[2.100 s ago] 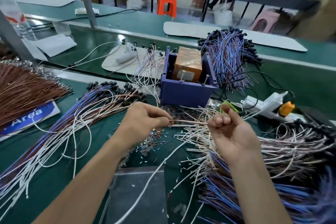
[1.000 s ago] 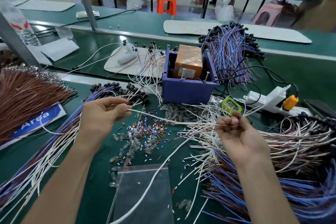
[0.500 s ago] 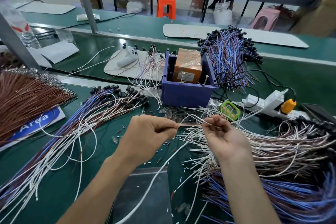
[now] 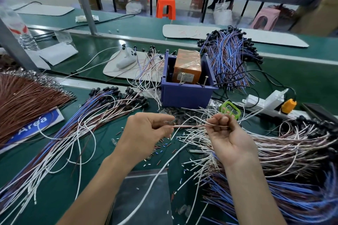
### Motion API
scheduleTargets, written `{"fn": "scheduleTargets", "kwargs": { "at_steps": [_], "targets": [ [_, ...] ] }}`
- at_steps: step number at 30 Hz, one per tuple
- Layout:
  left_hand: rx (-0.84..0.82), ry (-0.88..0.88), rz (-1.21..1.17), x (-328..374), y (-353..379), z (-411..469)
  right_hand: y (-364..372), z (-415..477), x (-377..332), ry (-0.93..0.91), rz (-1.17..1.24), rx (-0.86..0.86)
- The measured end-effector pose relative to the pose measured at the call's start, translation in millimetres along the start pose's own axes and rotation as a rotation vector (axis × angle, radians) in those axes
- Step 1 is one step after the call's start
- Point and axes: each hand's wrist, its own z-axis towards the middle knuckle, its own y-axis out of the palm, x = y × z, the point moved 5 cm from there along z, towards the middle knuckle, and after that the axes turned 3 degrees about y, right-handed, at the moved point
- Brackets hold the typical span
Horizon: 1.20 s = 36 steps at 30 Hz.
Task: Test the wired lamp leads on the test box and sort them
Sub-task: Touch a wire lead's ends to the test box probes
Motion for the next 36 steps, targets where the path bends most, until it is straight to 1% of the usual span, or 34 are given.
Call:
{"fn": "scheduleTargets", "kwargs": {
  "at_steps": [4,8,11,13,14,15,16,17,18,19,20,22,24,25,26,28,30,31,32,33,36],
  "targets": [
    [-0.043,0.029,-0.042,3,4,-3,1,-1,0,-0.028,-0.046,0.01],
    [0.034,0.11,-0.142,12,3,-7,0,-3,-1,-0.057,-0.153,0.01],
    [0.162,0.117,-0.216,16,-2,-4,-4,-8,-5,-0.053,-0.428,0.004],
    [0.22,0.09,-0.326,18,-9,-1,-10,-10,-16,-0.096,-0.625,0.074],
    [0.238,0.08,-0.372,20,-13,1,-13,-13,-24,-0.149,-0.704,0.128],
    [0.245,0.075,-0.405,23,-17,1,-15,-18,-34,-0.242,-0.82,0.191],
    [0.245,0.072,-0.43,26,-19,2,-15,-26,-45,-0.377,-1.017,0.265],
    [0.236,0.072,-0.448,30,-20,3,-12,-35,-56,-0.567,-1.261,0.343],
    [0.224,0.074,-0.465,33,-21,5,-5,-47,-63,-0.767,-1.462,0.369],
    [0.21,0.079,-0.484,37,-21,7,5,-56,-66,-0.927,-1.559,0.299],
    [0.196,0.089,-0.501,41,-20,9,17,-63,-61,-0.994,-1.613,0.157],
    [0.183,0.114,-0.528,51,-16,14,41,-72,-42,-1.024,-1.747,-0.162],
    [0.193,0.131,-0.577,60,-13,17,60,-80,-15,-1.095,-1.901,-0.374],
    [0.2,0.13,-0.614,65,-12,19,68,-82,-3,-1.126,-1.946,-0.449],
    [0.202,0.124,-0.662,68,-11,21,75,-83,7,-1.119,-1.966,-0.487],
    [0.204,0.095,-0.774,72,-11,27,83,-79,21,-0.996,-1.911,-0.539],
    [0.218,0.063,-0.869,73,-12,33,86,-71,26,-0.811,-1.749,-0.574],
    [0.226,0.05,-0.896,72,-13,35,88,-67,27,-0.747,-1.673,-0.584],
    [0.231,0.032,-0.911,71,-13,36,89,-63,26,-0.736,-1.634,-0.586],
    [0.233,0.006,-0.923,67,-12,38,90,-60,26,-0.766,-1.627,-0.581],
    [0.218,-0.112,-0.976,52,-4,38,87,-49,23,-0.838,-1.609,-0.505]
  ]
}}
